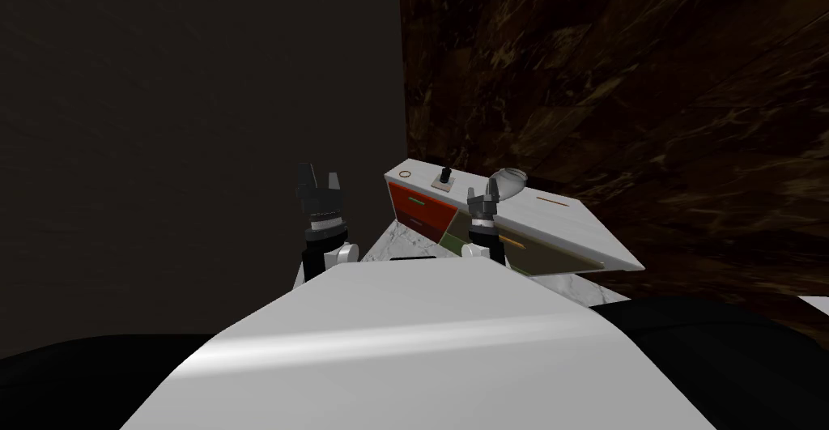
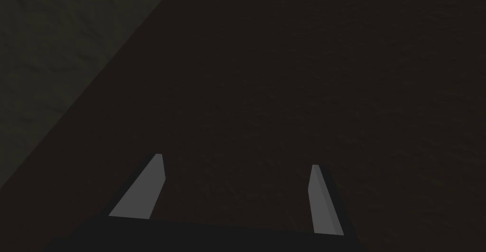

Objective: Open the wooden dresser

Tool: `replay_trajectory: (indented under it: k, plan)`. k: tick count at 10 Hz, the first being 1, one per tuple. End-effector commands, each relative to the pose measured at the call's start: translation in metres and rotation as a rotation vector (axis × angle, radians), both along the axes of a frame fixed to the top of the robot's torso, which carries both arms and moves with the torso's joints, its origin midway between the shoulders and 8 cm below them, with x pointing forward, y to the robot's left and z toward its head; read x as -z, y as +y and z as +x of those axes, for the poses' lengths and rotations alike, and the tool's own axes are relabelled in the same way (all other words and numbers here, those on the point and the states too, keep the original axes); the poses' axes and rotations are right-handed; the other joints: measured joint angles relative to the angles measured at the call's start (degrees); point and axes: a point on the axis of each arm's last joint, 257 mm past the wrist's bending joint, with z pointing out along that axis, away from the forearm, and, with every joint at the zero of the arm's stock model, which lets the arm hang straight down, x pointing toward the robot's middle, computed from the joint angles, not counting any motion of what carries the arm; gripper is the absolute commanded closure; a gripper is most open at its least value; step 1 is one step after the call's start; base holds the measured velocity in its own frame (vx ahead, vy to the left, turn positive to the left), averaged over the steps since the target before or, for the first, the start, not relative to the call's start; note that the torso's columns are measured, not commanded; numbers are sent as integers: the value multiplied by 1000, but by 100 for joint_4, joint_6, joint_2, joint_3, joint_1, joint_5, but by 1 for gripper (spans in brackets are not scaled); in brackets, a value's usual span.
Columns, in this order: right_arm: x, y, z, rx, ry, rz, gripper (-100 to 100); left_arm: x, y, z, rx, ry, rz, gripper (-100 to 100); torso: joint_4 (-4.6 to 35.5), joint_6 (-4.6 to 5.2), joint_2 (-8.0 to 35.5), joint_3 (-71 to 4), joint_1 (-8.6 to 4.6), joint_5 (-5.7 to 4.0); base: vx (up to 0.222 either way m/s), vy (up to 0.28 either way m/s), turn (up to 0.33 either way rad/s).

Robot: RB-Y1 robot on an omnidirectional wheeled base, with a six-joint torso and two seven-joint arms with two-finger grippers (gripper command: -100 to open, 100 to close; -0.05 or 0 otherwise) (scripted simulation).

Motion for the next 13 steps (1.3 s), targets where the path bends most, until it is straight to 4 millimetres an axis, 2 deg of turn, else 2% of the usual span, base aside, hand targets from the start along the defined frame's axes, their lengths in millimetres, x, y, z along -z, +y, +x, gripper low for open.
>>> replay_trajectory:
  k: [1,9,10,11,13]
  plan:
    - [0,0,0,0,0,0,0,0,0,0,0,0,0,0,235,0,232,-467,0,0,0,0,0]
    - [0,0,0,0,0,0,0,0,0,0,0,0,0,0,3537,0,3539,-7073,0,0,0,0,0]
    - [5,4,3,-8,24,-45,-100,0,0,0,0,0,0,0,3960,0,3962,-7919,0,0,9,13,6]
    - [11,7,7,-11,46,-85,-100,0,0,0,0,0,0,0,4149,0,4154,-8314,3,1,13,27,7]
    - [28,13,15,-11,107,-185,-100,0,0,0,0,0,0,0,4220,-1,4219,-8453,8,2,13,41,11]
